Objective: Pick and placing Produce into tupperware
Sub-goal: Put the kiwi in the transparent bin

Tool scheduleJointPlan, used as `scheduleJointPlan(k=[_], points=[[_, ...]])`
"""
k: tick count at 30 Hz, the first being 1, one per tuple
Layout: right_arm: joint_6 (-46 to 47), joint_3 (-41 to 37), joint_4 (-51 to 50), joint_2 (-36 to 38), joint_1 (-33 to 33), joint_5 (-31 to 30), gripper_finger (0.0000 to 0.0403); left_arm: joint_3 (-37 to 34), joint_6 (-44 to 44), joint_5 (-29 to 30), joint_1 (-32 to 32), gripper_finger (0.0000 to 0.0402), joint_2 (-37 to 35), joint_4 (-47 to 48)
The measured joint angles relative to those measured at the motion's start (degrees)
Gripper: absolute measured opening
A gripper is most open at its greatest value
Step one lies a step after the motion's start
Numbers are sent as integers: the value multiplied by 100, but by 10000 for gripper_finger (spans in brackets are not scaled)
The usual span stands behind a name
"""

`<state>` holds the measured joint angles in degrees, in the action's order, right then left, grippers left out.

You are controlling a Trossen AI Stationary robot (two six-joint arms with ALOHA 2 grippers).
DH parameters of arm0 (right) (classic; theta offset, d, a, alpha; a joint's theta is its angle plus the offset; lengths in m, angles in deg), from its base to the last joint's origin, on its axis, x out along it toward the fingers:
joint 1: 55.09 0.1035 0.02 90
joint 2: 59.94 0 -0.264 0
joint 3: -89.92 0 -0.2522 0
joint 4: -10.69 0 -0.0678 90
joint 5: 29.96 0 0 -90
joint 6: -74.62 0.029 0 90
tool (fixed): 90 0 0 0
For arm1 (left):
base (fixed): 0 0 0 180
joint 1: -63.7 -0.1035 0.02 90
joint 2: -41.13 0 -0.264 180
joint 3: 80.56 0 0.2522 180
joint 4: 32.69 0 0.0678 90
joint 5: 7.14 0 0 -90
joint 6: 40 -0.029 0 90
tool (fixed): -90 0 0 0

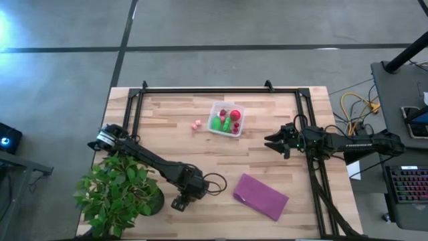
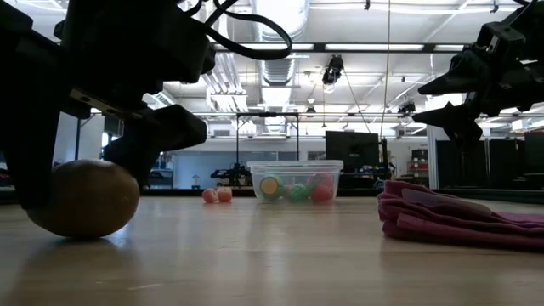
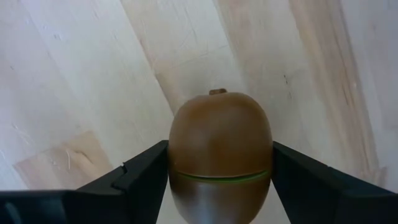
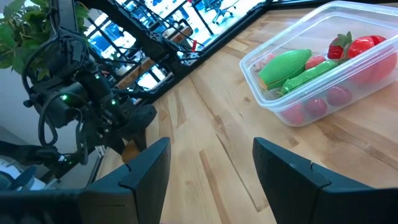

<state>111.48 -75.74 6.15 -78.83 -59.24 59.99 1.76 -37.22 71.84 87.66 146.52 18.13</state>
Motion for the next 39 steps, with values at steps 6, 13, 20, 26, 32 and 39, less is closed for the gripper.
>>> scheduleJointPlan(k=[6,13,20,26,32,39], points=[[0,0,0,0,1,-1,219,4,0,0,-26,224,-4,0],[0,0,0,0,0,1,219,4,19,204,-235,236,-106,7],[1,0,0,0,0,1,219,98,121,910,-889,240,-558,398],[0,0,0,0,-1,1,219,558,-108,1546,-1814,230,-984,480],[0,0,0,0,0,1,219,970,-631,1729,-2836,229,-950,-262],[0,0,-1,0,1,1,219,1708,53,1743,-3972,229,-63,-433]])
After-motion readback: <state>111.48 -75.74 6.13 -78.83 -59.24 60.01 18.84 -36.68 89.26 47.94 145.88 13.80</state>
